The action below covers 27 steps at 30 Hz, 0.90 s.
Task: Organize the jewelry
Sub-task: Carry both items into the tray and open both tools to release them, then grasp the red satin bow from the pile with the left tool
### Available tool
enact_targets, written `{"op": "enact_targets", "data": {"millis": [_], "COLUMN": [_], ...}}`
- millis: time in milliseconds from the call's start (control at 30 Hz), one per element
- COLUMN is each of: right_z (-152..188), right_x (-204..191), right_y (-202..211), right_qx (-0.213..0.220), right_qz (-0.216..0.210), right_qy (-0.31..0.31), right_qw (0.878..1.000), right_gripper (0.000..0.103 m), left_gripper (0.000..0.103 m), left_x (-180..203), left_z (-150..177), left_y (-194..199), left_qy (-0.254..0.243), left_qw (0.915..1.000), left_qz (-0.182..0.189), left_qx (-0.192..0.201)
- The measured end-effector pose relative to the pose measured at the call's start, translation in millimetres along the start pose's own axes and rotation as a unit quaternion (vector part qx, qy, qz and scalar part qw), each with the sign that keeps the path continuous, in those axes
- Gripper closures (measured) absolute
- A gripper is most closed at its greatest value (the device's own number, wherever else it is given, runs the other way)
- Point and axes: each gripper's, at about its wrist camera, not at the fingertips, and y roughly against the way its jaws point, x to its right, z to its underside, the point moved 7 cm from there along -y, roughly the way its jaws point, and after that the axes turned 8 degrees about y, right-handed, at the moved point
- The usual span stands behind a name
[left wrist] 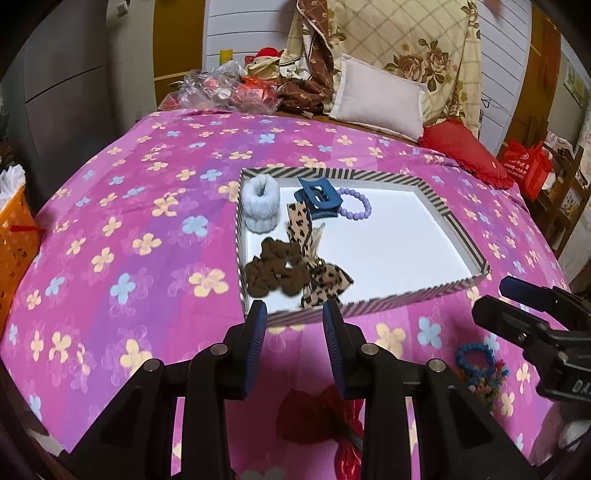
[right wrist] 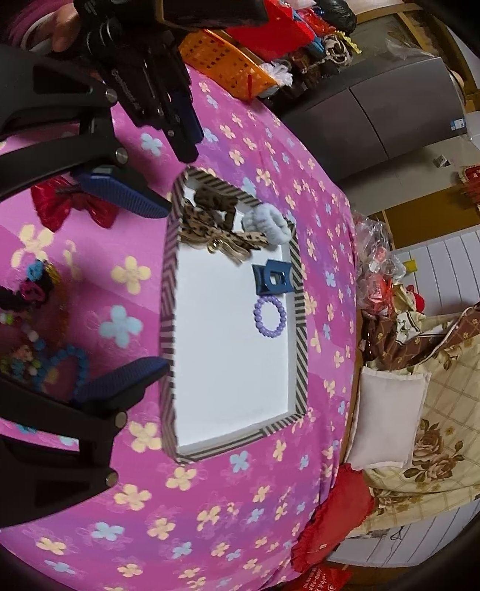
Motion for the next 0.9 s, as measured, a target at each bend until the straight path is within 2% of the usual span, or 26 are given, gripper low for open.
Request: {"op": "enact_targets", "data": {"millis": [900], "right_z": [42], "right_x": [1], "right_y": [28], "right_qx": [0.008], "right_qz": [0.016], "right_qy": [-0.011], "right_qw": [1.0], "right_gripper": [0.022], "left_gripper": [0.071], "left_x": [13], "left_z": [32], "left_y": [12], "left_qy": [-0.012], "left_qw": [0.9999], "left_qz": [-0.003], "left_qx": [-0.011]}}
